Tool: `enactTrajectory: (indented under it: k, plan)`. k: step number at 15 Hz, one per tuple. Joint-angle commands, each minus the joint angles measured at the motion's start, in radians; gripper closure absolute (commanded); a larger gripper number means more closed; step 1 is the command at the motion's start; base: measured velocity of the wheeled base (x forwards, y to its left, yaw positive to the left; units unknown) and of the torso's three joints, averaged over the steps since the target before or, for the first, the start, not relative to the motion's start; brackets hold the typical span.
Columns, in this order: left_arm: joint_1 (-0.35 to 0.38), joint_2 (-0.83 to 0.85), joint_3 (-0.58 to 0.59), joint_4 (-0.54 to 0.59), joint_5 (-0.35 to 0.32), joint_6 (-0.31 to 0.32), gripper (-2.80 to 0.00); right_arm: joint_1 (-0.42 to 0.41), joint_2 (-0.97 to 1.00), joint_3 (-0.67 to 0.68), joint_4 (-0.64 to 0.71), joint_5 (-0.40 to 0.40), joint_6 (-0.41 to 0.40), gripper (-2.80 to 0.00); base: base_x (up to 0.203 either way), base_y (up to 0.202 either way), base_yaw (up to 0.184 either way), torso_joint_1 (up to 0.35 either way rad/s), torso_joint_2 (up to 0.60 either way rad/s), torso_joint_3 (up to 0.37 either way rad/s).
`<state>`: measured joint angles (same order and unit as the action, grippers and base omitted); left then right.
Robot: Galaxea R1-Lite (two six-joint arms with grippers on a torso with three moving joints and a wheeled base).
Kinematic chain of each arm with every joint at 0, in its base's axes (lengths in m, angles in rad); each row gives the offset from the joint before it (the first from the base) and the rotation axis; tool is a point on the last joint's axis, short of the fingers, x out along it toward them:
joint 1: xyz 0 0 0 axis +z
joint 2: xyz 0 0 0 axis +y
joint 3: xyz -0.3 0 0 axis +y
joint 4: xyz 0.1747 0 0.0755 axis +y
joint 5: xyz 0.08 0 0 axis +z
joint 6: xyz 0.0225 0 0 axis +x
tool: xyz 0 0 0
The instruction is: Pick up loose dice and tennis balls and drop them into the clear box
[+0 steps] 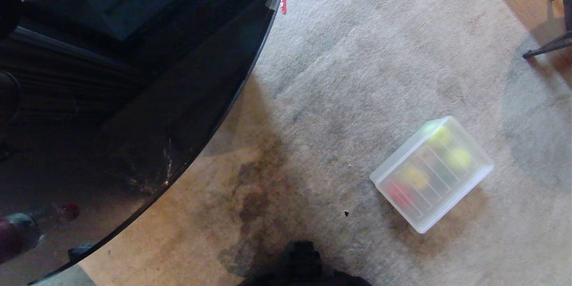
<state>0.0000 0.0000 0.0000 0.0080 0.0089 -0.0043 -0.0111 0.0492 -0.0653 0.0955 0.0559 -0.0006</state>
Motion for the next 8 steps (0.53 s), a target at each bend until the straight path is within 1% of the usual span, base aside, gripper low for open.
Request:
enactTrajectory:
  k: [1, 6, 8]
  plan:
    - [0.000, 0.000, 0.000, 0.000, 0.000, 0.000, 0.00, 0.002, -0.049, 0.002, 0.000, -0.002, 0.007, 0.00, 0.000, 0.000, 0.000, 0.000, 0.00, 0.000]
    - [0.000, 0.000, 0.000, 0.000, 0.000, 0.000, 0.00, 0.005, -0.049, 0.004, -0.009, 0.002, -0.016, 0.00, 0.000, 0.000, 0.000, 0.000, 0.00, 0.000]
    - [0.000, 0.000, 0.000, 0.000, 0.000, 0.000, 0.00, 0.005, -0.049, 0.001, -0.007, 0.029, -0.074, 0.00, 0.000, 0.000, 0.000, 0.000, 0.00, 0.000]
